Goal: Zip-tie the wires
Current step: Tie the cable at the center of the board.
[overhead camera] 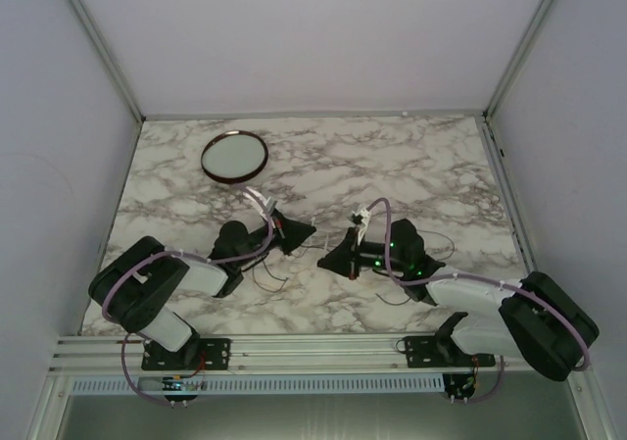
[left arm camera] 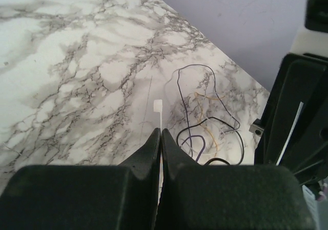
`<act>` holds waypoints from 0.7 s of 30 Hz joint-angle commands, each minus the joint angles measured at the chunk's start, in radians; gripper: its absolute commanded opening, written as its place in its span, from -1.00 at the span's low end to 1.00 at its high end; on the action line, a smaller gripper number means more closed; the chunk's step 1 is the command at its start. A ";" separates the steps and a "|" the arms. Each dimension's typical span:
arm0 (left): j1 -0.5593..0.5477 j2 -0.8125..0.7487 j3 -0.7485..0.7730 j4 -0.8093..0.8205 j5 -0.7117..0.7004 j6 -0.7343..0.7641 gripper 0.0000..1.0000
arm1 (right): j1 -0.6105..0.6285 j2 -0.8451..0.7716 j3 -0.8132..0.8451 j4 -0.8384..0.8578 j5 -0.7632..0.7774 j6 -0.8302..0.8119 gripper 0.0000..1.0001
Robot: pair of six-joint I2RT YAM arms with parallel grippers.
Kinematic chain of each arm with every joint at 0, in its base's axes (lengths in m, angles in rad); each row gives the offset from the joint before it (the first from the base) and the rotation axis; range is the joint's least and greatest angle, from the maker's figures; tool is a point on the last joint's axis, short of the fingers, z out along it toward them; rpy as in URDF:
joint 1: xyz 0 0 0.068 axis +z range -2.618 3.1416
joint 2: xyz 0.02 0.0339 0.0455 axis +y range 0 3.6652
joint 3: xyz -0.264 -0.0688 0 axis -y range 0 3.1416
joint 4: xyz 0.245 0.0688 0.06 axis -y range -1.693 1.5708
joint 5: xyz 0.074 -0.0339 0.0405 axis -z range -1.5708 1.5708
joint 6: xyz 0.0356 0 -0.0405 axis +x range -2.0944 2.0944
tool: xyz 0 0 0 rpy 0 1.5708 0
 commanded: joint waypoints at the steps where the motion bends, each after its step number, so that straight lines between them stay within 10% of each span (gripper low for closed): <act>1: -0.004 -0.044 -0.026 0.194 -0.007 0.132 -1.00 | -0.030 0.032 0.085 -0.055 -0.162 0.047 -1.00; 21: -0.056 -0.076 -0.049 0.265 -0.052 0.410 -1.00 | -0.124 0.098 0.298 -0.403 -0.481 0.026 -1.00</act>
